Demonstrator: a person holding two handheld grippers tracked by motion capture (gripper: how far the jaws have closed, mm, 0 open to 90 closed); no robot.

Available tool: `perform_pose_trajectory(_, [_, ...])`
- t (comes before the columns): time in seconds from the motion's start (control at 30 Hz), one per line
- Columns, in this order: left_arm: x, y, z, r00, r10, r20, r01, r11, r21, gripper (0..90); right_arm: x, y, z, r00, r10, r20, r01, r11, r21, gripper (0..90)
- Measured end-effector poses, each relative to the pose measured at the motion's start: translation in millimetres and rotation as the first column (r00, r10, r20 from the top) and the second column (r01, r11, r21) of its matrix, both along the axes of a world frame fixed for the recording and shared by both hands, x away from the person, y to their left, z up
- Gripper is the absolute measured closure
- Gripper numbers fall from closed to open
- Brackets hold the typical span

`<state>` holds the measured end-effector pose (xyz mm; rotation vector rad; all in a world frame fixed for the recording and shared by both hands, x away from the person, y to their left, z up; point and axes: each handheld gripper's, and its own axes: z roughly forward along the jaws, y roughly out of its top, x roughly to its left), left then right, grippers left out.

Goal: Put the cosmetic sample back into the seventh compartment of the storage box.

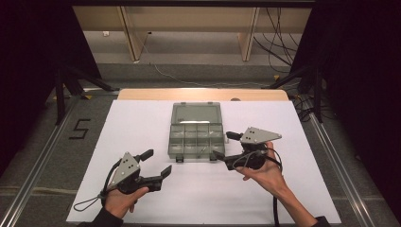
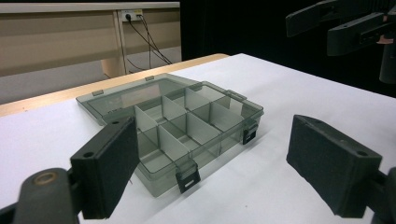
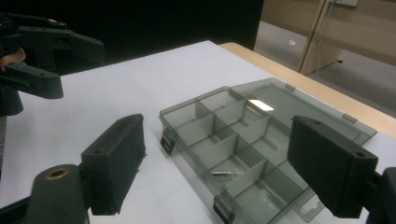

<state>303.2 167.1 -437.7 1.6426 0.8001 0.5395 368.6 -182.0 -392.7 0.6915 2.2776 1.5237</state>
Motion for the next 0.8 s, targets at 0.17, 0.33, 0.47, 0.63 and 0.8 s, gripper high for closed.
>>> perform_pose_trajectory(0.17, [-0.2, 0.2, 0.2, 1.0, -0.001, 0.003, 0.001, 1.0, 0.002, 15.9, -3.3, -6.5, -3.4, 0.9997, -0.022, 0.007, 0.022, 1.0, -0.011, 20.1])
perform_pose_trajectory(0.33, [-0.1, 0.1, 0.2, 1.0, 0.0, 0.003, 0.0, 1.0, 0.001, 15.9, -5.5, -10.9, -4.2, 0.9998, -0.021, -0.004, 0.021, 1.0, 0.014, 20.1])
perform_pose_trajectory(0.47, [-0.1, 0.1, 0.2, 1.0, 0.0, 0.003, 0.0, 1.0, 0.001, 15.9, -8.1, -15.9, -6.6, 0.9996, -0.029, 0.006, 0.029, 0.999, 0.025, 20.0])
perform_pose_trajectory(0.63, [-0.2, -0.2, 0.3, 1.0, -0.002, 0.004, 0.002, 1.0, 0.004, 15.9, -12.8, -20.4, -8.3, 0.9989, -0.047, 0.0, 0.047, 0.998, 0.029, 19.6])
perform_pose_trajectory(0.8, [0.1, -0.2, 0.0, 1.0, -0.001, 0.002, 0.001, 1.0, 0.002, 15.9, -15.4, -24.2, -8.9, 0.9986, -0.05, 0.018, 0.049, 0.998, 0.037, 19.5])
